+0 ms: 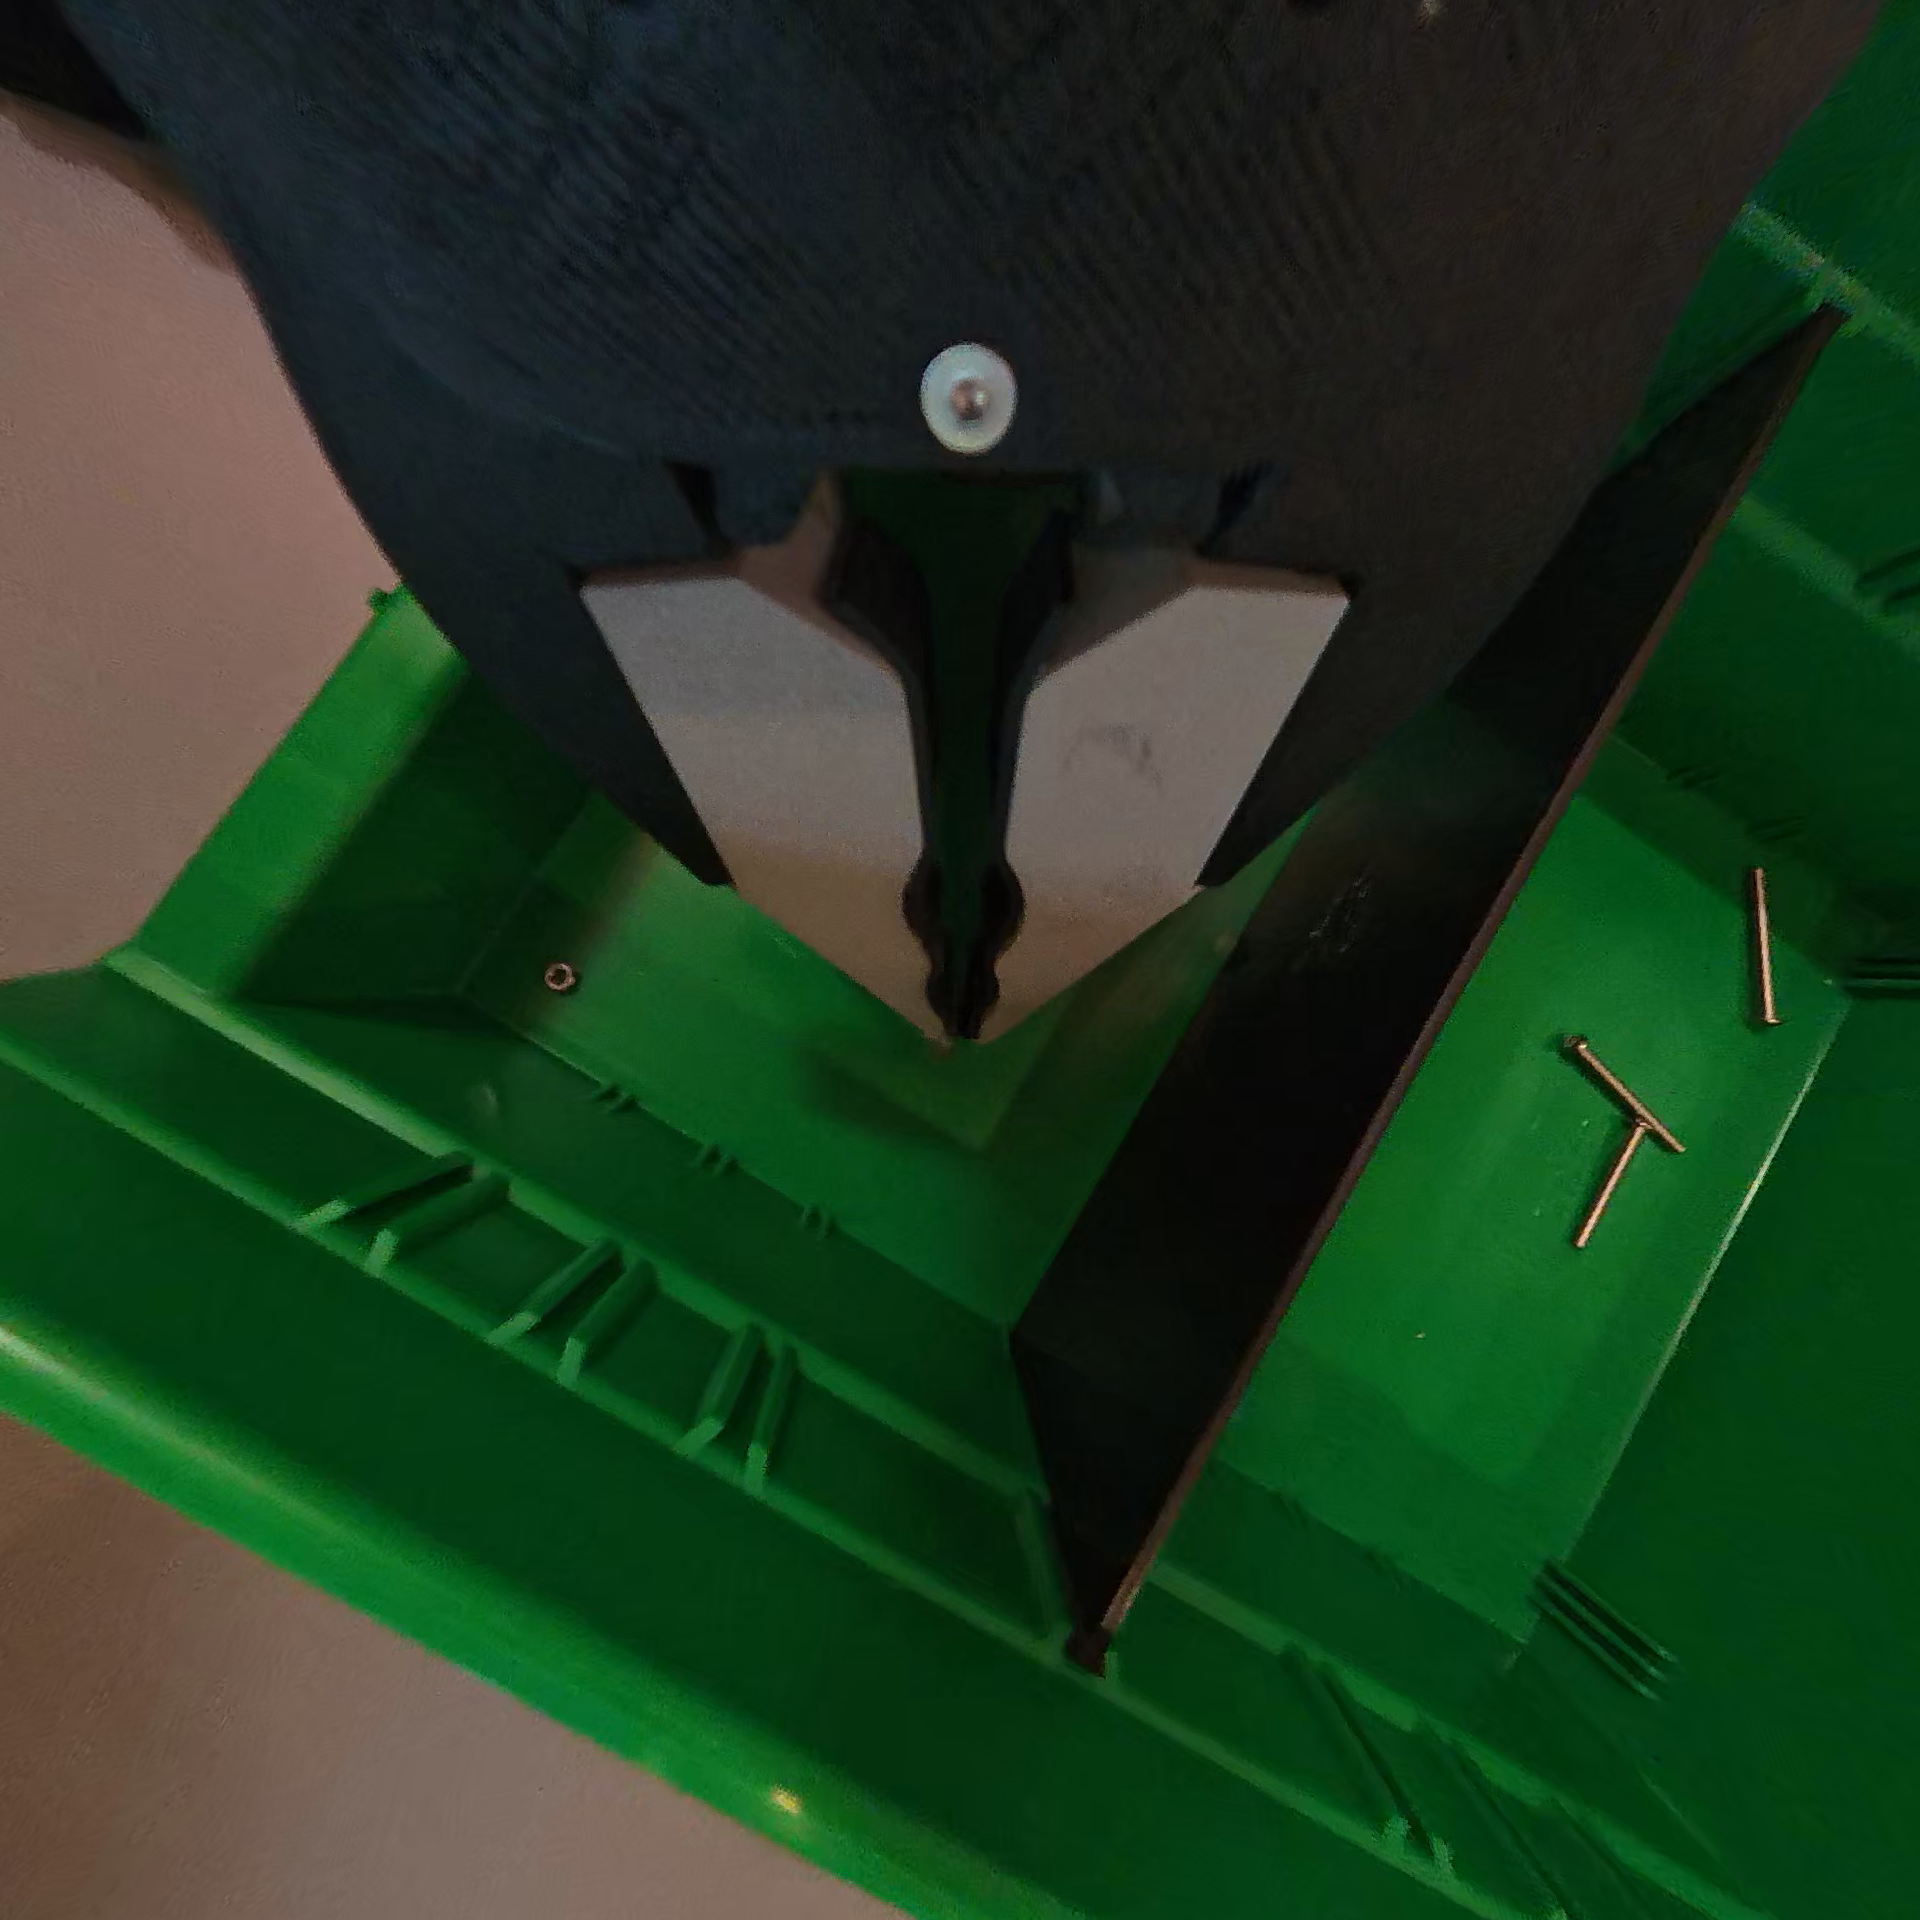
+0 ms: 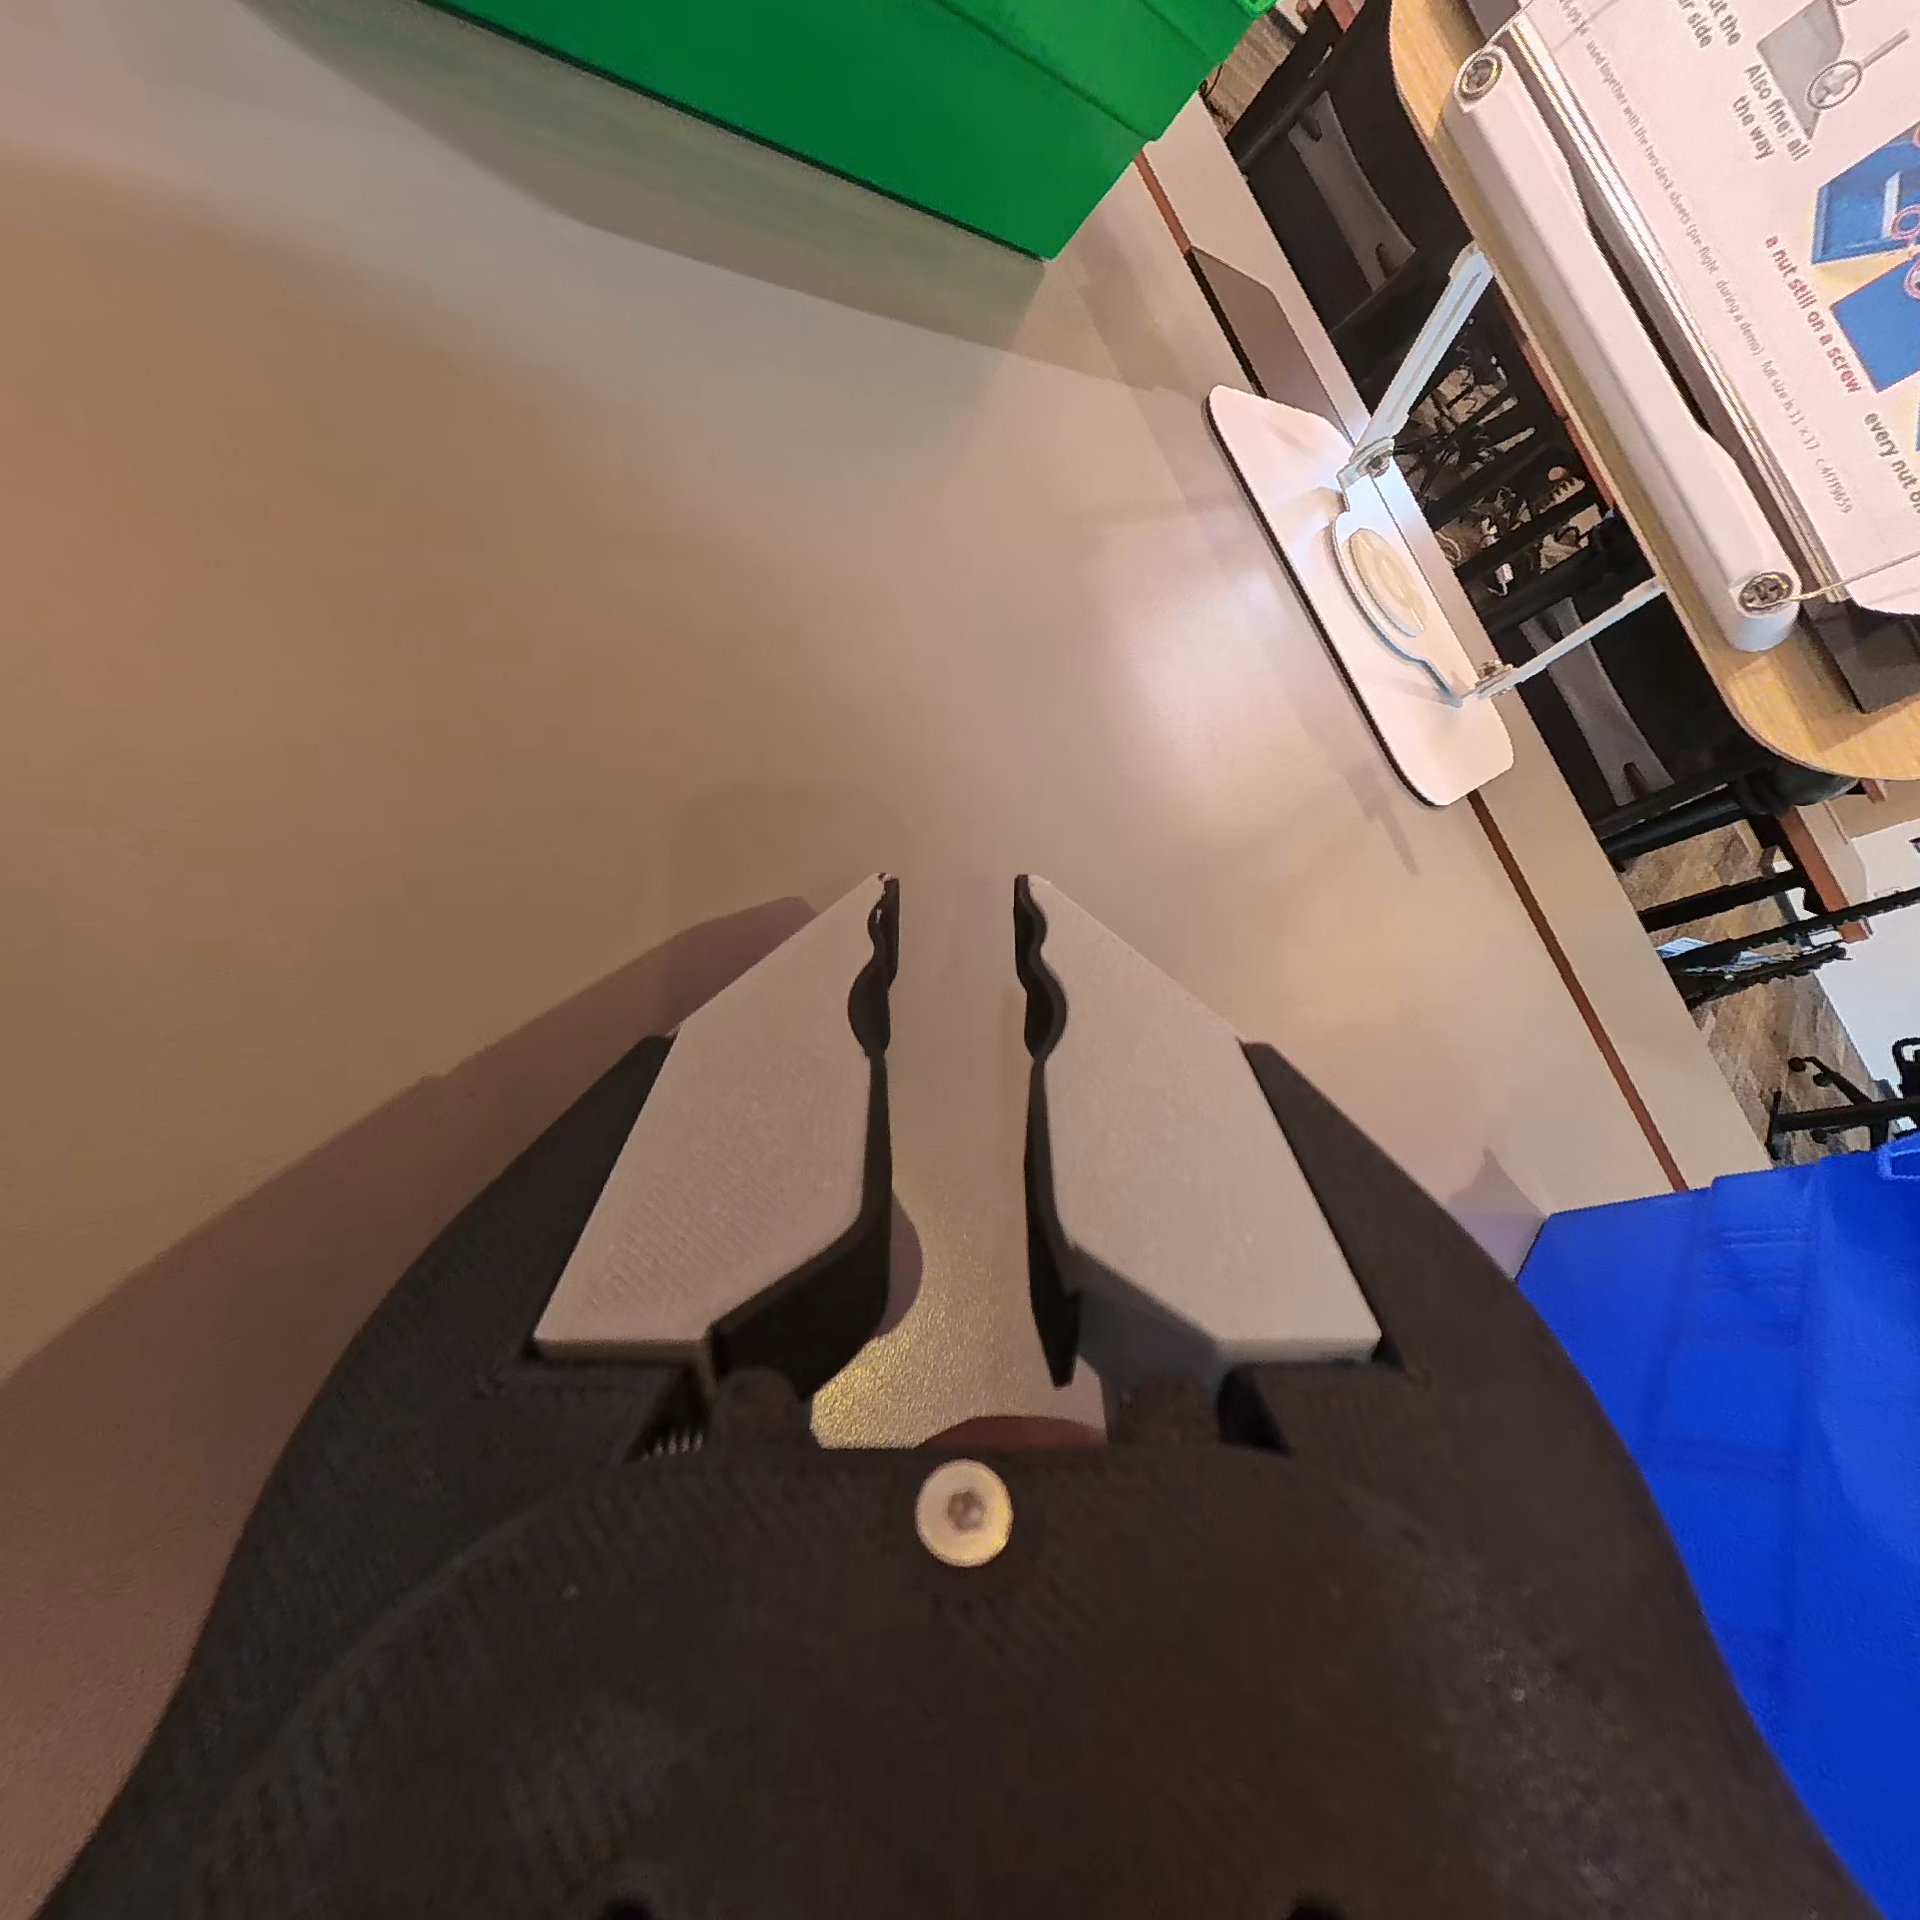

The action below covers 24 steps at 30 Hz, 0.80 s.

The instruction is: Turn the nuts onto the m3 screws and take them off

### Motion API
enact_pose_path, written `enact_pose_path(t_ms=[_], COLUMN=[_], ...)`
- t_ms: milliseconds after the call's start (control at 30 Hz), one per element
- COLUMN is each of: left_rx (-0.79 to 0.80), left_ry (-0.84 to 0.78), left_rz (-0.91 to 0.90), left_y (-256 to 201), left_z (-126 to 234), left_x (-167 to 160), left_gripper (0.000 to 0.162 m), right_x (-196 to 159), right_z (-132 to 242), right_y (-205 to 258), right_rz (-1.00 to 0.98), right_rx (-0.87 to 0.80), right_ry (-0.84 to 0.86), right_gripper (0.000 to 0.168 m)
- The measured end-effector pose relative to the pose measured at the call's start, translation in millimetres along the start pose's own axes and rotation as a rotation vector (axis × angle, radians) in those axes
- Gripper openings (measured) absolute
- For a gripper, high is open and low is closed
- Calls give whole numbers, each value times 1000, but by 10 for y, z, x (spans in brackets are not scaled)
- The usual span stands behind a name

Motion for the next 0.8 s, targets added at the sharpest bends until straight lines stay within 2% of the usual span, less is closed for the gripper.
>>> enact_pose_path(t_ms=[33,267,467,533,800], left_rx=[6,12,-106,-157,-171], left_ry=[-6,-28,-86,-72,-28], left_rz=[1,15,30,22,-27], left_y=[7,24,-73,-137,-221], left_z=[17,39,27,3,-87], left_x=[2,5,43,41,47], left_gripper=[0,0,0,2,9], right_x=[-1,-2,-3,-2,-5], right_z=[-1,-3,-5,-3,-8], right_y=[0,1,2,1,0], right_rz=[0,2,1,1,1], right_rx=[0,-1,0,0,-1], right_ry=[1,4,4,4,7], right_gripper=[19,19,19,19,19])
Point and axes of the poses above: each gripper's, where its closed fingertips meet, z back along the fingers, x out of its top, y = z × x across the jaws, the point moved 10 cm from there along z, back along the fingers, and after that the axes turned 15 degrees about -y, right-handed, at the moved point
